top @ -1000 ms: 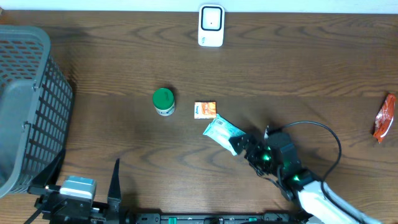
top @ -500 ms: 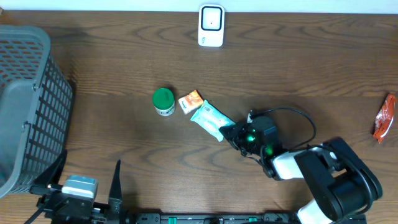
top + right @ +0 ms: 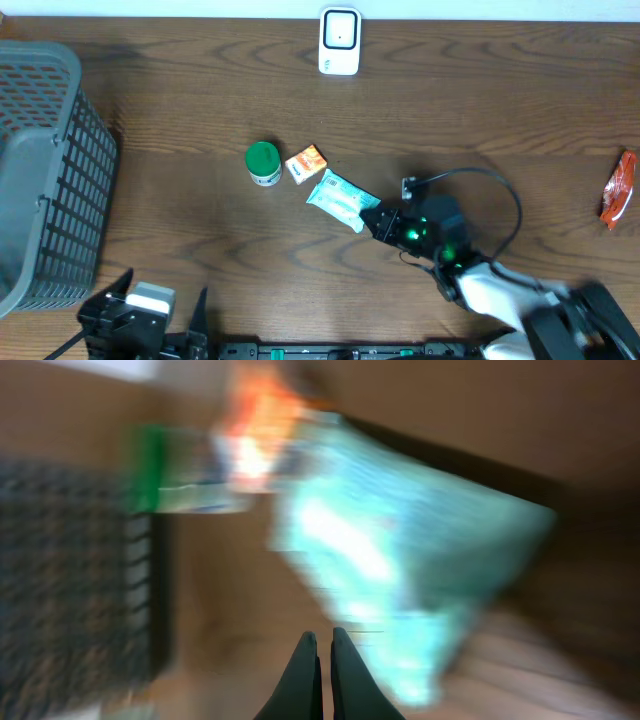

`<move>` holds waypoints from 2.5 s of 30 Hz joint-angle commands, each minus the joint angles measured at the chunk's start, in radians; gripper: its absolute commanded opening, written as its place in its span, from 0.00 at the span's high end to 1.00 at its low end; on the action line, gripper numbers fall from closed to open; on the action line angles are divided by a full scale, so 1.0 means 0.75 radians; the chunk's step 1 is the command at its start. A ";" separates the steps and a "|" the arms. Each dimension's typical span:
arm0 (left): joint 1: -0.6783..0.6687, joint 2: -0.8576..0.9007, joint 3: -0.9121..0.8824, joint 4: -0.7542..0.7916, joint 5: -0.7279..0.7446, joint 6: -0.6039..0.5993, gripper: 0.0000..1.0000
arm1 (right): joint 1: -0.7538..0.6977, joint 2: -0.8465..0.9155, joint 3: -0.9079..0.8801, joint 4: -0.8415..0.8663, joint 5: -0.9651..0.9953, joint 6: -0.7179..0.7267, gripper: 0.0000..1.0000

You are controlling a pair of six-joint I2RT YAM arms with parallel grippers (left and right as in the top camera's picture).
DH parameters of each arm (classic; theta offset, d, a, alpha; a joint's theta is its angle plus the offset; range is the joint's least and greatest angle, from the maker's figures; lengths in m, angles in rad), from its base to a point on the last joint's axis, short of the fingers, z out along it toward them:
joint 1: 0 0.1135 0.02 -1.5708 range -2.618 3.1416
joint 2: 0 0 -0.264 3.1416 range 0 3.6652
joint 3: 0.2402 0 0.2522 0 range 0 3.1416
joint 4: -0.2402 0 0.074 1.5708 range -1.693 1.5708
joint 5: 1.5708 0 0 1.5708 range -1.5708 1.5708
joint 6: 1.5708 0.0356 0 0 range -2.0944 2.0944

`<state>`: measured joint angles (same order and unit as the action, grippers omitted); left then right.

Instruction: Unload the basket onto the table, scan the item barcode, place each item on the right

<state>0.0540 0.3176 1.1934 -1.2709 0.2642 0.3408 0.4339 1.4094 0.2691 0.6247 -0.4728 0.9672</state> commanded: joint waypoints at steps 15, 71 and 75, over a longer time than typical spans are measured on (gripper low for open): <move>-0.008 -0.011 0.002 -0.323 0.017 0.007 0.07 | -0.071 -0.298 0.067 -0.580 0.238 -0.573 0.01; -0.008 -0.011 0.002 -0.323 0.017 0.007 0.07 | -0.037 0.706 0.550 -1.174 0.215 -1.213 0.23; -0.008 -0.011 0.002 -0.323 0.017 0.007 0.07 | -0.037 0.706 0.550 -1.208 0.217 -1.195 0.22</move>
<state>0.0540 0.3168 1.1927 -1.5135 0.2642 0.3405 0.4099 1.7924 0.8131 -0.1429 -0.5102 -0.0376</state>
